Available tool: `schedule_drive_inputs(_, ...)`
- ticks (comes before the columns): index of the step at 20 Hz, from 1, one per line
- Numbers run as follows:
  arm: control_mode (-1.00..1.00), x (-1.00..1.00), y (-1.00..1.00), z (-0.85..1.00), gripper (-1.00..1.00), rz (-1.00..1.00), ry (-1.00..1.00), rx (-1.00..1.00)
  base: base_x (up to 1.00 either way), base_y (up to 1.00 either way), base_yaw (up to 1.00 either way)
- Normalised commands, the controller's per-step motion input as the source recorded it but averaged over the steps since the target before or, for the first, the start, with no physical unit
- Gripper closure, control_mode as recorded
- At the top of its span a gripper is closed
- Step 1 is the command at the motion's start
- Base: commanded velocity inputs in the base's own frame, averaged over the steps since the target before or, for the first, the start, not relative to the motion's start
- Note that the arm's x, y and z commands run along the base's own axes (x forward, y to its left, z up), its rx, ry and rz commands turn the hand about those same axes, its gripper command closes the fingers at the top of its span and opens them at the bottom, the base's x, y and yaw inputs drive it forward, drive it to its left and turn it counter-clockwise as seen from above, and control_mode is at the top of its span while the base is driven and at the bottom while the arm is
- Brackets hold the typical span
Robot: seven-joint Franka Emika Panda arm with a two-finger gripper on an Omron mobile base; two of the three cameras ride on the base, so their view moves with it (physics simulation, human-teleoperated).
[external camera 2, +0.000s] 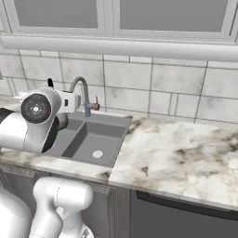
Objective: Open the cabinet, pick the kettle from the cabinet, and place it in the sink.
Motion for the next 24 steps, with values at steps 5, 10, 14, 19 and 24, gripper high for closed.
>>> schedule_drive_inputs(5, 1.0, 0.0, 0.0, 0.0, 1.0, 0.0, 0.0, 0.0, 0.31, -0.3, -0.03)
schedule_drive_inputs(10, 1.0, 0.0, 0.0, 0.0, 1.0, 0.0, 0.0, 0.0, 0.39, -0.08, -0.08)
schedule_drive_inputs(14, 1.0, 0.0, 0.0, 0.0, 1.0, 0.0, 0.0, 0.0, 0.37, -0.02, -0.02)
schedule_drive_inputs(19, 1.0, 0.0, 0.0, 0.0, 1.0, 0.0, 0.0, 0.0, 0.32, -0.01, 0.0)
schedule_drive_inputs(24, 1.0, 0.0, 0.0, 0.0, 1.0, 0.0, 0.0, 0.0, 0.0, -0.01, 0.0)
